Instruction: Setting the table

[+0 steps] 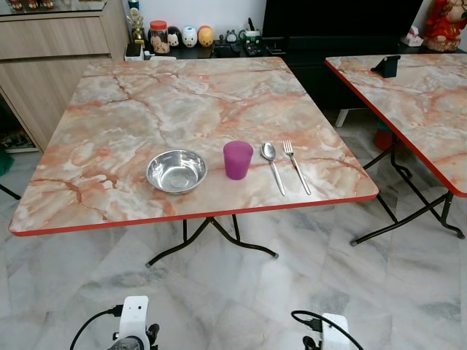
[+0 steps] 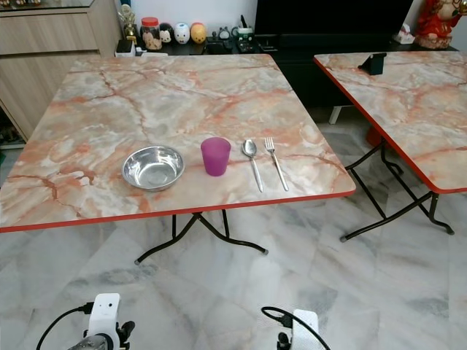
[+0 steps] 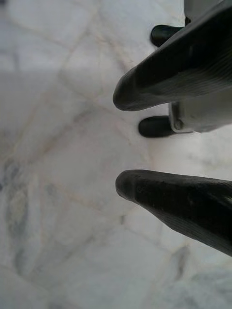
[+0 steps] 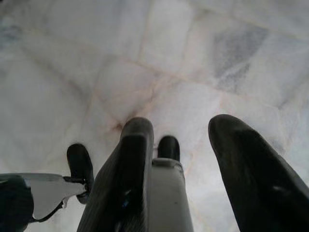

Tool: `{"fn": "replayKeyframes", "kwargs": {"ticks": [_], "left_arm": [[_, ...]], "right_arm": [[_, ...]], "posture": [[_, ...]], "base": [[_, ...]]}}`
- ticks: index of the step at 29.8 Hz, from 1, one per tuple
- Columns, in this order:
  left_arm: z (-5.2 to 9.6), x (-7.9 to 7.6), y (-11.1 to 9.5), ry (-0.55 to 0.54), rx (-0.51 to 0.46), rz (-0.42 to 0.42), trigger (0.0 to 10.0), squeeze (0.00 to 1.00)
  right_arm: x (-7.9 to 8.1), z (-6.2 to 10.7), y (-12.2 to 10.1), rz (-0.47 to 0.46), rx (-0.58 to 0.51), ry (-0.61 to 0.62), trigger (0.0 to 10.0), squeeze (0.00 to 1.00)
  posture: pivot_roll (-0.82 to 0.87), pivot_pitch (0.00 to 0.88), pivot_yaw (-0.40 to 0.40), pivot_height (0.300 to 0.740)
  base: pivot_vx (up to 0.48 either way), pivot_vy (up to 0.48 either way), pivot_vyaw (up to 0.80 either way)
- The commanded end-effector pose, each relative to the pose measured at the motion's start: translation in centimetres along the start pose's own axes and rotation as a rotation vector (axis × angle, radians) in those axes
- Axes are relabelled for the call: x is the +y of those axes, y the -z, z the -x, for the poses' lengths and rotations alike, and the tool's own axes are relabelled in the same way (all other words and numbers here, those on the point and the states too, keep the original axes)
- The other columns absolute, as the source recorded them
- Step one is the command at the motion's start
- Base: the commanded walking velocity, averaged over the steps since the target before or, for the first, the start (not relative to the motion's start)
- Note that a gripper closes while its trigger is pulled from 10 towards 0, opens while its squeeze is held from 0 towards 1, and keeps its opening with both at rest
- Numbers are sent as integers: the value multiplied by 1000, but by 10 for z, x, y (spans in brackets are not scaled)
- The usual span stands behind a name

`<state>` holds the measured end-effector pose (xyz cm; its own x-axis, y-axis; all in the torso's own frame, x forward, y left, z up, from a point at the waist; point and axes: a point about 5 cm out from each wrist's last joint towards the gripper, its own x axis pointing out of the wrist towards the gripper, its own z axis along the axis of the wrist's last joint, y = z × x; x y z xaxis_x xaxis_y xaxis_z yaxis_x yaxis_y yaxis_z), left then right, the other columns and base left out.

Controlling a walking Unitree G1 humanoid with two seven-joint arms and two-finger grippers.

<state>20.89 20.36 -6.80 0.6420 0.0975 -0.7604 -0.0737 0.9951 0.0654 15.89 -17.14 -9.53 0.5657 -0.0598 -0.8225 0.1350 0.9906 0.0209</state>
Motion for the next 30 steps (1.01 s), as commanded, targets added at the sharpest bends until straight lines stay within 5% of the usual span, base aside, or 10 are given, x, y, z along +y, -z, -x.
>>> {"fn": "replayKeyframes", "kwargs": {"ticks": [1, 30], "left_arm": [[1, 0, 8, -2, 26, 15, 10000, 0], [0, -4, 1, 13, 6, 15, 10000, 0]], "right_arm": [[0, 0, 0, -11, -3, 4, 10000, 0], [-5, 1, 2, -16, 0, 6, 10000, 0]], "posture": [[22, 0, -30, 740], [22, 0, -31, 740]], "base": [[0, 0, 0], [0, 0, 0]]}}
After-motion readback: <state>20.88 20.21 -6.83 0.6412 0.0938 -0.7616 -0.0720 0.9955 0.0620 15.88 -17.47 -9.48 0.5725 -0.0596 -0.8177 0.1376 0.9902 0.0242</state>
